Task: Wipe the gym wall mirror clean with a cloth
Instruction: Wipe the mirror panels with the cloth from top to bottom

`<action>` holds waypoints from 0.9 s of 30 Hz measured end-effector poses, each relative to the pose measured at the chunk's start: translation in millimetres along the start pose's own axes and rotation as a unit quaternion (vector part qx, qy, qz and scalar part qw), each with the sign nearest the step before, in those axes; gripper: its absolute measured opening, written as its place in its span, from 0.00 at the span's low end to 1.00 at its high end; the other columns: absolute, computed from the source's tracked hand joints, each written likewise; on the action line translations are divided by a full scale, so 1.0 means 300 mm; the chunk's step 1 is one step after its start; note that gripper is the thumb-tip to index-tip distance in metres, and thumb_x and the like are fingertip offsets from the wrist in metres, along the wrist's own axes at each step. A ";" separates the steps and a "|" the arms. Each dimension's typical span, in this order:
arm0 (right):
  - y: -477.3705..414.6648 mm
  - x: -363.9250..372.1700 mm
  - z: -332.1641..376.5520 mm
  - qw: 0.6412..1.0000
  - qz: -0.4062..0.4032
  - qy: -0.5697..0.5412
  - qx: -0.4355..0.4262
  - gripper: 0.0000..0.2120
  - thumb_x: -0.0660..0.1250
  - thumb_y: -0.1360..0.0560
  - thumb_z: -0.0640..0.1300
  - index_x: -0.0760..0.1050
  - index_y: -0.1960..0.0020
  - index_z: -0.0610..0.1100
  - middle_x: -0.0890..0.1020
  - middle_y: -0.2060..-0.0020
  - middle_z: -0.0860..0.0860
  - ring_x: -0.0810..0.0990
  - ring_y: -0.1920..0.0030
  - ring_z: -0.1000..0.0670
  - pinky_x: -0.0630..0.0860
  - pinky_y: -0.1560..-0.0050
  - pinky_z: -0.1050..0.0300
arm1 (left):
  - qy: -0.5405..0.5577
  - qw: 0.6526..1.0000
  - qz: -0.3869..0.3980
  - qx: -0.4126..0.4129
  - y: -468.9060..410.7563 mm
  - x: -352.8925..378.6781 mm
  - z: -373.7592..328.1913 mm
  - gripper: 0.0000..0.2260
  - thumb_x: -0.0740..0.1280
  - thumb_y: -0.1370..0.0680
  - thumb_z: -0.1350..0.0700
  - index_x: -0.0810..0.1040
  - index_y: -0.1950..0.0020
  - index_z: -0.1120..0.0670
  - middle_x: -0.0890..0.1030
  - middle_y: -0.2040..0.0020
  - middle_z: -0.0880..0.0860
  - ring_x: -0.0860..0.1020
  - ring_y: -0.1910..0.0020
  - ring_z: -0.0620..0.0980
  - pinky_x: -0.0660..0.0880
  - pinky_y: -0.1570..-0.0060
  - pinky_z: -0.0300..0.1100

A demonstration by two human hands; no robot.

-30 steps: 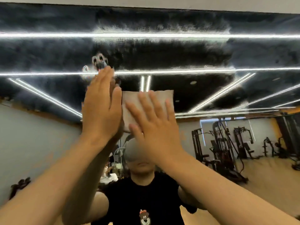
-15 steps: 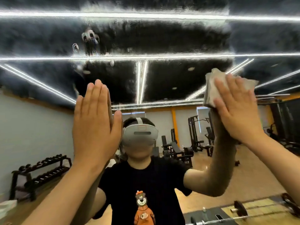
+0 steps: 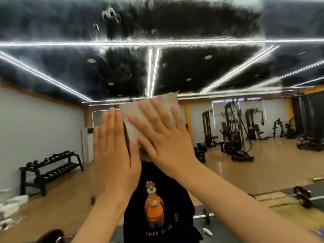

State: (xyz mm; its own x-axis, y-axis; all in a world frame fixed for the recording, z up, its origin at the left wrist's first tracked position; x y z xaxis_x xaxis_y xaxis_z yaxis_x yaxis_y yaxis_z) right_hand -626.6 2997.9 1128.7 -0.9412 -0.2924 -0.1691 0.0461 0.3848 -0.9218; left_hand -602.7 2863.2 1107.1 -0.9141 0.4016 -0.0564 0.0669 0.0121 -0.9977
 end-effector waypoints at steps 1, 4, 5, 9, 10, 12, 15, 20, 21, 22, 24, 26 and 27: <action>0.017 -0.010 -0.033 1.000 0.001 0.000 -0.002 0.24 0.49 0.17 0.55 0.58 0.21 0.54 0.56 0.20 0.49 0.49 0.20 0.47 0.48 0.22 0.38 | -0.023 1.000 0.011 0.008 0.004 0.003 0.008 0.29 0.50 0.18 0.50 0.50 0.19 0.58 0.50 0.18 0.55 0.45 0.20 0.48 0.40 0.22 0.44; 0.088 -0.055 -0.177 0.999 0.004 0.020 0.050 0.24 0.47 0.16 0.54 0.57 0.20 0.54 0.55 0.20 0.49 0.49 0.20 0.47 0.48 0.23 0.37 | -0.055 0.998 0.020 0.021 0.007 0.009 0.016 0.30 0.50 0.18 0.48 0.49 0.19 0.59 0.49 0.18 0.55 0.44 0.19 0.49 0.40 0.22 0.47; 0.121 -0.072 -0.241 0.996 0.007 0.030 0.083 0.25 0.46 0.16 0.54 0.55 0.20 0.54 0.53 0.20 0.49 0.48 0.20 0.47 0.48 0.23 0.37 | -0.056 0.998 0.019 0.021 0.011 0.011 0.015 0.30 0.51 0.18 0.48 0.49 0.19 0.59 0.49 0.18 0.56 0.44 0.19 0.49 0.40 0.22 0.47; 0.278 -0.161 -0.492 0.968 -0.001 0.016 0.251 0.25 0.46 0.16 0.54 0.52 0.19 0.52 0.52 0.20 0.47 0.46 0.20 0.47 0.47 0.23 0.35 | -0.060 0.998 0.009 0.028 0.024 0.016 0.005 0.32 0.55 0.19 0.49 0.48 0.19 0.59 0.47 0.18 0.56 0.43 0.19 0.50 0.39 0.22 0.48; 0.306 -0.177 -0.531 0.956 -0.008 0.007 0.294 0.25 0.47 0.16 0.52 0.52 0.20 0.52 0.54 0.20 0.45 0.48 0.20 0.46 0.48 0.24 0.34 | -0.058 0.998 0.005 0.034 0.026 0.017 0.001 0.32 0.55 0.19 0.50 0.48 0.19 0.59 0.47 0.18 0.56 0.42 0.20 0.50 0.39 0.22 0.48; 0.331 -0.186 -0.550 0.930 -0.018 0.017 0.367 0.26 0.47 0.17 0.53 0.52 0.20 0.50 0.55 0.21 0.43 0.50 0.21 0.43 0.49 0.25 0.33 | -0.060 0.997 0.005 0.045 0.029 0.016 -0.005 0.32 0.56 0.19 0.50 0.48 0.19 0.59 0.47 0.18 0.56 0.42 0.20 0.51 0.38 0.22 0.47; 0.293 -0.148 -0.427 0.909 -0.011 0.017 0.416 0.28 0.42 0.17 0.55 0.47 0.19 0.51 0.48 0.19 0.46 0.44 0.20 0.46 0.46 0.24 0.34 | -0.059 0.997 0.020 0.046 0.030 0.019 -0.002 0.31 0.52 0.18 0.49 0.46 0.19 0.59 0.46 0.18 0.56 0.42 0.20 0.51 0.37 0.22 0.46; 0.244 -0.036 -0.002 0.979 0.029 0.008 0.201 0.26 0.43 0.16 0.54 0.50 0.19 0.51 0.49 0.19 0.44 0.46 0.20 0.42 0.41 0.23 0.36 | -0.039 0.997 0.024 0.061 0.031 0.025 -0.003 0.27 0.47 0.16 0.51 0.49 0.19 0.59 0.50 0.18 0.56 0.47 0.19 0.52 0.40 0.21 0.48; 0.243 -0.017 0.065 0.986 0.036 0.014 0.160 0.26 0.44 0.16 0.54 0.53 0.19 0.50 0.51 0.20 0.43 0.47 0.20 0.42 0.41 0.23 0.36 | -0.031 0.997 0.022 0.063 0.030 0.022 -0.001 0.26 0.47 0.16 0.51 0.51 0.19 0.60 0.51 0.18 0.56 0.48 0.19 0.52 0.41 0.21 0.48; 0.245 -0.005 0.110 0.990 0.048 0.015 0.131 0.25 0.45 0.16 0.53 0.54 0.20 0.51 0.52 0.20 0.44 0.48 0.20 0.42 0.41 0.22 0.38 | -0.025 0.998 0.022 0.061 0.031 0.019 0.002 0.26 0.46 0.16 0.52 0.52 0.19 0.60 0.52 0.19 0.56 0.49 0.19 0.52 0.42 0.21 0.48; 0.258 -0.004 0.118 0.994 0.061 0.011 0.086 0.25 0.46 0.16 0.53 0.55 0.20 0.53 0.54 0.20 0.46 0.48 0.20 0.44 0.42 0.22 0.39 | -0.014 0.998 0.023 0.055 0.030 0.011 0.005 0.26 0.47 0.17 0.52 0.54 0.20 0.61 0.54 0.19 0.56 0.50 0.20 0.52 0.43 0.21 0.48; 0.286 -0.019 0.051 0.996 0.063 0.010 0.063 0.24 0.47 0.16 0.53 0.54 0.21 0.54 0.56 0.20 0.47 0.50 0.20 0.45 0.46 0.22 0.38 | -0.015 0.998 0.019 0.056 0.027 0.006 0.004 0.26 0.49 0.17 0.52 0.55 0.20 0.61 0.54 0.19 0.57 0.50 0.20 0.52 0.43 0.21 0.48; 0.307 -0.027 0.005 0.996 0.058 0.011 0.071 0.24 0.46 0.16 0.53 0.54 0.21 0.54 0.56 0.20 0.47 0.51 0.20 0.45 0.48 0.22 0.37 | -0.025 0.998 0.020 0.058 0.026 0.005 0.002 0.27 0.51 0.17 0.52 0.55 0.20 0.61 0.54 0.19 0.57 0.50 0.20 0.52 0.43 0.21 0.47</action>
State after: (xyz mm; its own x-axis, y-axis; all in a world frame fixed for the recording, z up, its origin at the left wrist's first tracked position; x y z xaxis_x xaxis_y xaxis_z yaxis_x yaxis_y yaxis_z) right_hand -614.3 3034.3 1044.7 -0.9341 -0.2330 -0.2705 0.1996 0.2874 -0.9368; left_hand -603.8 2863.3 1099.4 -0.9304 0.3541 -0.0944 0.0587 -0.1103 -0.9922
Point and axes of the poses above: each hand's wrist, its own y-axis away from the middle knuckle, its own x-axis out of the palm, z = x × y, the point moved 1 cm from there along -y, towards the middle knuckle
